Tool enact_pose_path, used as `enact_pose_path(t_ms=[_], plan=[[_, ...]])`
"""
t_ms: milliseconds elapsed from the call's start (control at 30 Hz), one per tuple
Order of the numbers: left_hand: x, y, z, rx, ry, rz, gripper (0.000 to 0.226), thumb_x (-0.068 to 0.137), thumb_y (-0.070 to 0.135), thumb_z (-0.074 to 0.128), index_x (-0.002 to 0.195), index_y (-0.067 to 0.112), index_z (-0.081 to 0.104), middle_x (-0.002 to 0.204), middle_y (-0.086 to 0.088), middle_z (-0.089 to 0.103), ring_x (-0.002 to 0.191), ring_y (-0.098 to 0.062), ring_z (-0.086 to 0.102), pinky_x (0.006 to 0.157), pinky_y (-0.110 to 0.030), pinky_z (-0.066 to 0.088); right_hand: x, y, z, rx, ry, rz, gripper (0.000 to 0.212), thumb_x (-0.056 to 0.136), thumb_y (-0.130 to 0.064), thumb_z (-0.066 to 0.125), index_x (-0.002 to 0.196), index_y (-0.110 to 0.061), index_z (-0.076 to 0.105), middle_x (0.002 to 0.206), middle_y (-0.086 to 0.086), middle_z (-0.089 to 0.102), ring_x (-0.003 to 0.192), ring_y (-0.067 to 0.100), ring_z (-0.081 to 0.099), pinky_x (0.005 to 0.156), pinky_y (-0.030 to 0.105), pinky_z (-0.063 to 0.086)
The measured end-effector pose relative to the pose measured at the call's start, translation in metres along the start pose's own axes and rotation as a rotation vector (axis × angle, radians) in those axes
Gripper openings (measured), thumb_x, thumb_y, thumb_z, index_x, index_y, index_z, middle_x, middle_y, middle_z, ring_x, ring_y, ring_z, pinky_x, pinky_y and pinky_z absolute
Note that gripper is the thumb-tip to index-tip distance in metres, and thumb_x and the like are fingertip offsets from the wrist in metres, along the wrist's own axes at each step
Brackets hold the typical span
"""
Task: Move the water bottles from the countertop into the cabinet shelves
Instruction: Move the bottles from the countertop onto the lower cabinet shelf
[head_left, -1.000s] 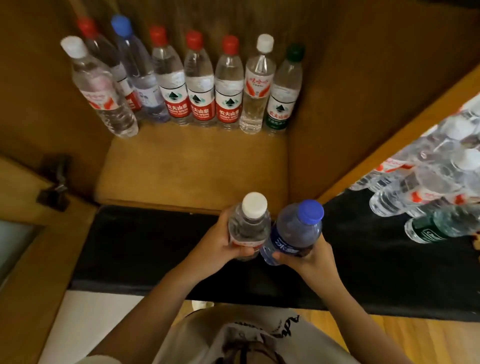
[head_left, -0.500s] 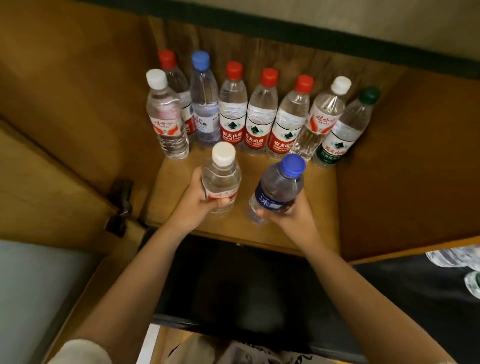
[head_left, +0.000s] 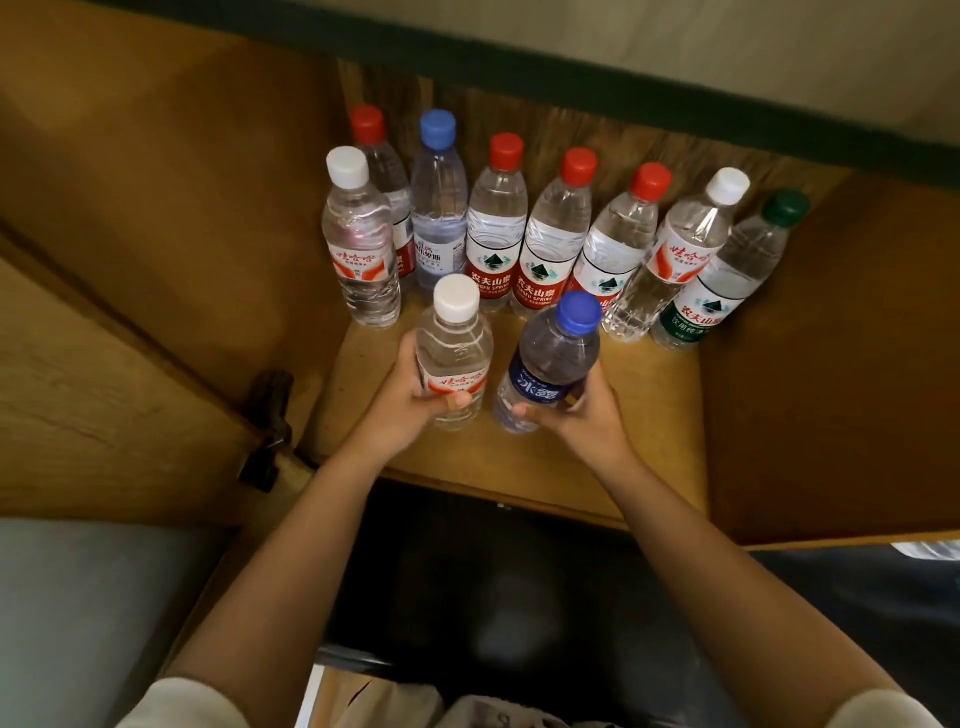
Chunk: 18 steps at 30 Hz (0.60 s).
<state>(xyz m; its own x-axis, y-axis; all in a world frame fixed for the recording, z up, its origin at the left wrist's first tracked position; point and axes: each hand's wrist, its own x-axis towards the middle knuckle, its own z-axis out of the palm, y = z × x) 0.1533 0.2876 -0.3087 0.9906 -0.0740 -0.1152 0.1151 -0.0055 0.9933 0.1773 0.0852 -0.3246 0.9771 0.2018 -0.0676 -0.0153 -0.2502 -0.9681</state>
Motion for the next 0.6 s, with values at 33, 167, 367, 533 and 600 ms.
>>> enact_pose_path(t_ms=[33, 167, 367, 533, 600], plan=[[0.0, -0.001, 0.0, -0.017, 0.003, 0.007, 0.116, 0.046, 0.044, 0.085, 0.135, 0.0, 0.026, 0.129, -0.011, 0.05, 0.12, -0.02, 0.052, 0.097, -0.023, 0.047, 0.0, 0.0, 0.0, -0.001, -0.002, 0.004, 0.081, 0.062, 0.002, 0.079, 0.129, -0.016, 0.036, 0.115, -0.016, 0.053, 0.101, -0.017, 0.053, 0.079, 0.004, 0.044], [-0.006, -0.008, 0.012, -0.029, 0.169, -0.015, 0.066, 0.07, 0.005, 0.076, 0.126, 0.011, 0.041, 0.116, 0.003, 0.057, 0.115, -0.017, 0.054, 0.083, -0.009, 0.047, 0.005, 0.0, -0.002, -0.016, -0.035, 0.029, 0.078, 0.063, -0.003, 0.079, 0.127, -0.019, 0.038, 0.112, -0.019, 0.053, 0.099, -0.014, 0.053, 0.08, 0.003, 0.043], [-0.035, -0.037, 0.036, -0.1, 0.515, -0.311, 0.057, 0.082, 0.023, 0.069, 0.132, 0.023, 0.042, 0.126, 0.001, 0.053, 0.102, -0.009, 0.056, 0.084, -0.028, 0.048, -0.003, 0.013, -0.001, -0.054, -0.039, 0.061, 0.074, 0.069, -0.009, 0.077, 0.131, -0.016, 0.037, 0.12, -0.01, 0.051, 0.106, -0.001, 0.049, 0.082, 0.001, 0.038], [-0.041, -0.043, 0.042, -0.573, 0.434, -0.523, 0.07, 0.087, 0.033, 0.06, 0.143, 0.041, 0.019, 0.104, -0.012, 0.067, 0.084, -0.02, 0.072, 0.065, -0.03, 0.056, -0.016, 0.02, 0.007, -0.062, 0.016, 0.058, 0.065, 0.076, -0.018, 0.073, 0.13, -0.027, 0.039, 0.119, -0.02, 0.054, 0.104, -0.017, 0.05, 0.085, 0.011, 0.045], [-0.035, -0.042, 0.046, -0.822, 0.418, -0.516, 0.066, 0.087, 0.031, 0.057, 0.143, 0.038, 0.023, 0.104, -0.017, 0.067, 0.087, -0.023, 0.072, 0.072, -0.033, 0.057, -0.015, 0.021, 0.011, -0.079, 0.068, 0.056, 0.061, 0.077, -0.023, 0.072, 0.13, -0.029, 0.041, 0.117, -0.022, 0.055, 0.109, -0.006, 0.053, 0.088, 0.02, 0.046]])
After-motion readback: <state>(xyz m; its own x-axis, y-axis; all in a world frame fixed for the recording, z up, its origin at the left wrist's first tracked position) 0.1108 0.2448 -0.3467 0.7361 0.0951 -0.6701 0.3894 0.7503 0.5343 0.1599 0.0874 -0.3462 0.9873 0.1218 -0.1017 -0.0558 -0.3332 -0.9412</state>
